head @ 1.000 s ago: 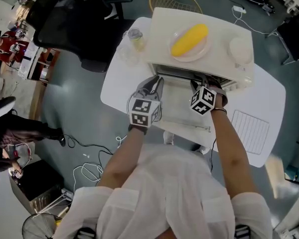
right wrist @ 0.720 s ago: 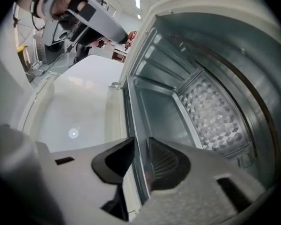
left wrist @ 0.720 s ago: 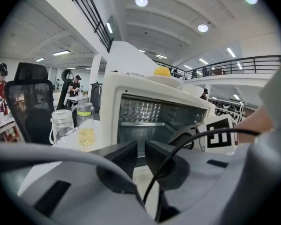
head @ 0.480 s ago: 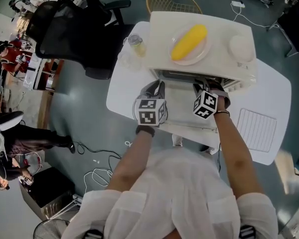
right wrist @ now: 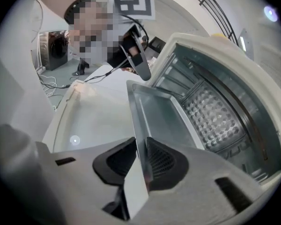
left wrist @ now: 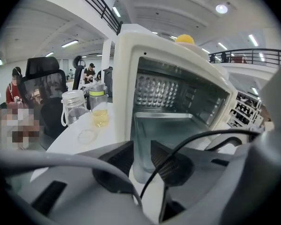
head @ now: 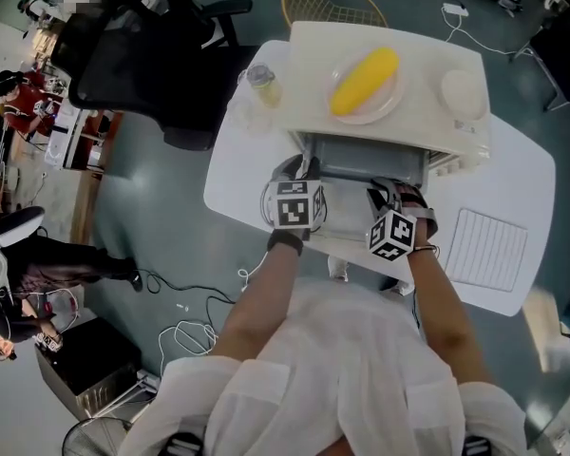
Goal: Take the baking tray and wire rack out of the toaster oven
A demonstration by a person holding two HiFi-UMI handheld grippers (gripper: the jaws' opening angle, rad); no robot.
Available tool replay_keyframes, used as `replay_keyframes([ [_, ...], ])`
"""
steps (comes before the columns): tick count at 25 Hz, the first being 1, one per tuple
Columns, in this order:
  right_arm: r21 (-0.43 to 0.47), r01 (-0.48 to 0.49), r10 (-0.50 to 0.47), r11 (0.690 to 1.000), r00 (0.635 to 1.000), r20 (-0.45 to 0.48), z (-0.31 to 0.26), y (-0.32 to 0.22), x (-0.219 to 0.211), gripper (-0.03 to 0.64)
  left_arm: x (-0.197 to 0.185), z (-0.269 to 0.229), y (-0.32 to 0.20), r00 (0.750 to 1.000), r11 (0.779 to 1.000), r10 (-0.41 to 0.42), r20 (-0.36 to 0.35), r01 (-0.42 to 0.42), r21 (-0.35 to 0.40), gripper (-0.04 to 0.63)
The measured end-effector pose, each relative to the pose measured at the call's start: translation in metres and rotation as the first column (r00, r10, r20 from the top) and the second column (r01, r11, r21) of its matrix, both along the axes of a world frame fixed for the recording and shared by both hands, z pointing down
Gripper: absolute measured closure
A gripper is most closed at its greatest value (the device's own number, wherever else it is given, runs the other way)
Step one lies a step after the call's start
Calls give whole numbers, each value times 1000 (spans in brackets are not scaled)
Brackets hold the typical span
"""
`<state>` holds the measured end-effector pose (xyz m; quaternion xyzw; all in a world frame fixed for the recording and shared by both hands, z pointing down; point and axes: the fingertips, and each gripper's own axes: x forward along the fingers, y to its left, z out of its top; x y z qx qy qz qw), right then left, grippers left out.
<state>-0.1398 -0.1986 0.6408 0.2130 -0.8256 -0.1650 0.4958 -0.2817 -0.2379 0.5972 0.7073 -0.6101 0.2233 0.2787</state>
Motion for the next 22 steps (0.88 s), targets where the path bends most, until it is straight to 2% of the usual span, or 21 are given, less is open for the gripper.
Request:
replay_keyframes([
  [6, -29, 22, -22, 999, 1000, -3, 5, 30, 2, 543, -5, 25, 6, 999, 997, -5, 41, 9, -79, 476],
  [12, -52, 29, -29, 998, 1000, -7, 7, 41, 3, 541, -11, 37, -3, 997, 995, -11, 83, 19, -100, 476],
  [17, -63, 36, -36, 997, 999, 2, 5, 46, 2, 541, -5, 43, -10, 998, 993, 10, 68, -2, -122, 488],
  [22, -69, 47, -47, 997, 999, 11, 3, 47, 1, 541, -7, 44, -12, 998, 990, -9, 56, 16, -139, 497],
])
